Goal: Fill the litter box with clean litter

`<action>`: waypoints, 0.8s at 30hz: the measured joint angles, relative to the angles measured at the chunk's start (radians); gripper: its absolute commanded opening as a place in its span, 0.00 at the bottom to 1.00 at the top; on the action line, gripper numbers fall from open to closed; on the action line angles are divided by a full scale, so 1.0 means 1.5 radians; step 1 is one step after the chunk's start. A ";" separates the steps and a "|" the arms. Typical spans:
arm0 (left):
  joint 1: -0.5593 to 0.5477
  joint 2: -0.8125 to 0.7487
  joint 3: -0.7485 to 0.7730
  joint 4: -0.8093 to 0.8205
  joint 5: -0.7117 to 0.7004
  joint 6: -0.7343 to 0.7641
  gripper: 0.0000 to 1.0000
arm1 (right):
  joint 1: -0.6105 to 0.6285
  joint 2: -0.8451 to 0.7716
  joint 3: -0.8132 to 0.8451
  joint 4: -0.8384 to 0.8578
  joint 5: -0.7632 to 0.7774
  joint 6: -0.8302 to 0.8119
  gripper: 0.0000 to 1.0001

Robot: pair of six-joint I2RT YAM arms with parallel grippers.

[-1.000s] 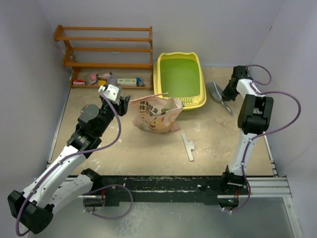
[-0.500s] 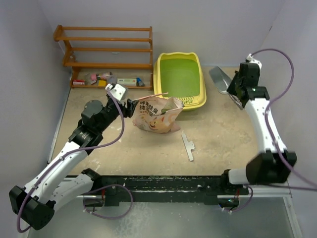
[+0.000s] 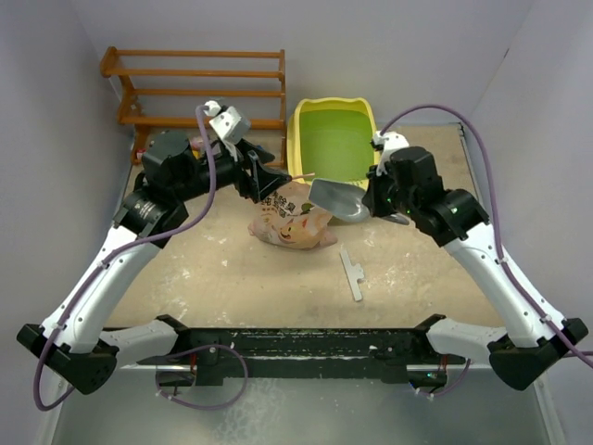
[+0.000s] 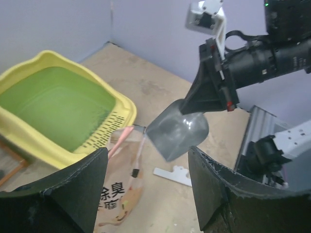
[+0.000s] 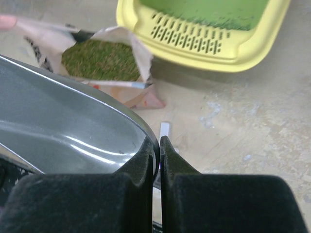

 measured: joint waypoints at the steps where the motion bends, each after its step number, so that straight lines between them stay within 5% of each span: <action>1: 0.000 0.006 0.008 -0.008 0.018 -0.013 0.71 | 0.017 0.005 0.000 -0.008 0.002 -0.002 0.00; 10: 0.000 0.065 0.008 -0.089 0.094 -0.079 0.67 | 0.115 0.012 0.008 -0.034 0.044 -0.008 0.00; 24: -0.010 0.065 -0.087 -0.057 0.159 -0.175 0.62 | 0.138 0.011 0.038 -0.033 0.093 -0.013 0.00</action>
